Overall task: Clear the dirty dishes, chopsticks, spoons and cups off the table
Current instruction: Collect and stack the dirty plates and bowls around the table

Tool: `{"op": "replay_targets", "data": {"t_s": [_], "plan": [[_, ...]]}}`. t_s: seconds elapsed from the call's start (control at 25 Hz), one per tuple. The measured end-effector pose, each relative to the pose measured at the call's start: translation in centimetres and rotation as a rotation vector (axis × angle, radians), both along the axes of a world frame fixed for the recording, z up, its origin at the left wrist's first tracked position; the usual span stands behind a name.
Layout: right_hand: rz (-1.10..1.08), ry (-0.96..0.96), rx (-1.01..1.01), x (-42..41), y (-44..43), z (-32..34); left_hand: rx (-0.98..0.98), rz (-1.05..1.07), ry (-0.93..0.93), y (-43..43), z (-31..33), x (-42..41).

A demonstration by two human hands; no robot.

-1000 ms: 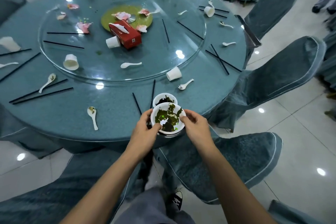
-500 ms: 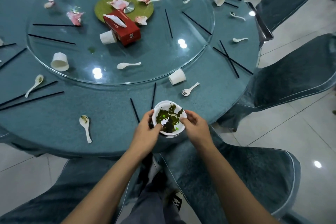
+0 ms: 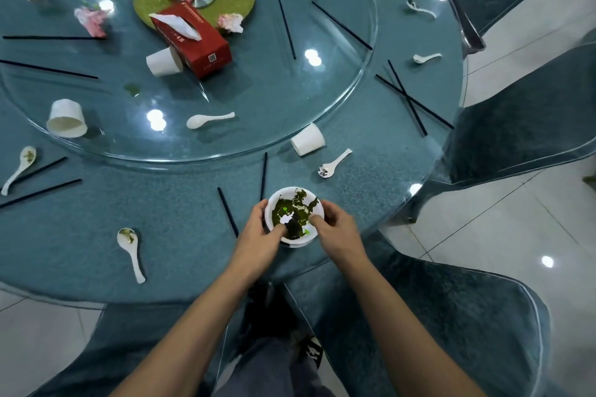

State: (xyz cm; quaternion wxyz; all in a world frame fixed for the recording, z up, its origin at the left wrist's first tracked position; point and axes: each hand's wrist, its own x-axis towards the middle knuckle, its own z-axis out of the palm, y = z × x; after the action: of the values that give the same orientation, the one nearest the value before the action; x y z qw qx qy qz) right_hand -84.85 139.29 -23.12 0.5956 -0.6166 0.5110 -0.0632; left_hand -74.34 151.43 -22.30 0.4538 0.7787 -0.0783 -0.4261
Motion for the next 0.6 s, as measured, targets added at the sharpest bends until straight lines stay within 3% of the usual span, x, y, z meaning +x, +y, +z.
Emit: {"op": "replay_targets", "data": {"t_s": [0.6], "plan": [[-0.052, 0.026, 0.078, 0.6, 0.2, -0.7, 0.053, -0.1, -0.023, -1.1, -0.7, 1.9]]}}
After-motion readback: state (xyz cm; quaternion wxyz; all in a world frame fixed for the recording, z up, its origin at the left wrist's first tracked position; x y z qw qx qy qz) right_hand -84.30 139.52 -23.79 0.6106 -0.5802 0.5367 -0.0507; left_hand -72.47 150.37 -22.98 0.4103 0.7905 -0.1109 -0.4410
